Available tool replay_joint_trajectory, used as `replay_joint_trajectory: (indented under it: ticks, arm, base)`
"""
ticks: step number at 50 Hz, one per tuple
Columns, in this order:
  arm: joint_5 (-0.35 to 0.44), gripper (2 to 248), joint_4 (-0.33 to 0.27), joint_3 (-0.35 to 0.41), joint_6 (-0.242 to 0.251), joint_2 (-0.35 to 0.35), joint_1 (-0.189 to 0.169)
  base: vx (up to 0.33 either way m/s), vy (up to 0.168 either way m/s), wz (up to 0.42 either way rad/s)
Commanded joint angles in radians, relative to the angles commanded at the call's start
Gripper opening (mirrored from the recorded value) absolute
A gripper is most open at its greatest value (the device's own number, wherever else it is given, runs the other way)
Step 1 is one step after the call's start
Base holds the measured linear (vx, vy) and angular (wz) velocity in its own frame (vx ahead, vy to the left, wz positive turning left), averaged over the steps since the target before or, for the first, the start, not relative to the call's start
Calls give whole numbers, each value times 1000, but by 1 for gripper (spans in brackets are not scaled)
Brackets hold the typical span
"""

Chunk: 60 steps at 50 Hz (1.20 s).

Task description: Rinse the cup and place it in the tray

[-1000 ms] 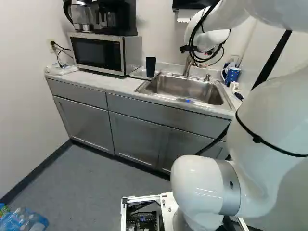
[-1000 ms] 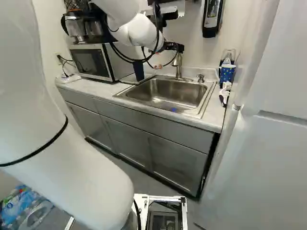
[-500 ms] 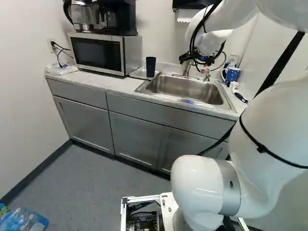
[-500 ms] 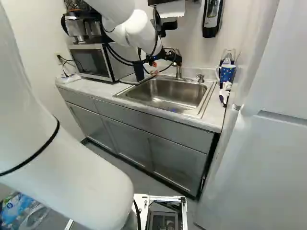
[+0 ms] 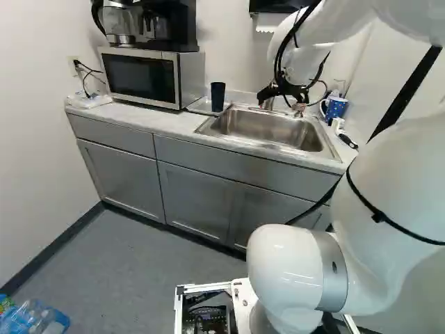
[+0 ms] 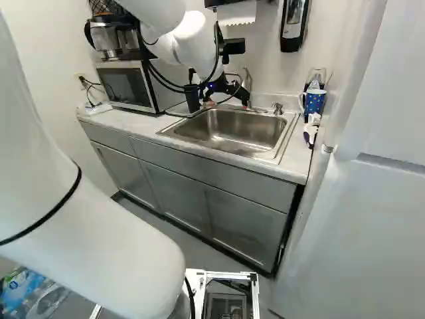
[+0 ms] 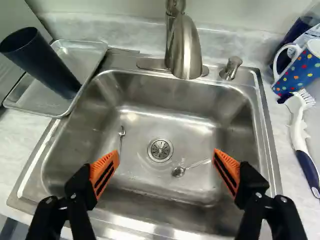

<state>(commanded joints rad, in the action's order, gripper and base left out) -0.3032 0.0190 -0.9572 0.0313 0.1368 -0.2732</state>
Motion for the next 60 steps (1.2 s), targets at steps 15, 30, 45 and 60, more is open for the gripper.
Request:
replay_joint_trajectory:
  ticks: [15, 30, 45, 60]
  arm:
    - [0, 247, 0, 0, 0, 0, 0]
    - [0, 247, 0, 0, 0, 0, 0]
    - [0, 247, 0, 0, 0, 0, 0]
    - [0, 247, 0, 0, 0, 0, 0]
  base:
    - [0, 0, 0]
    - [0, 0, 0]
    - [0, 0, 0]
    - [-5, 19, 52]
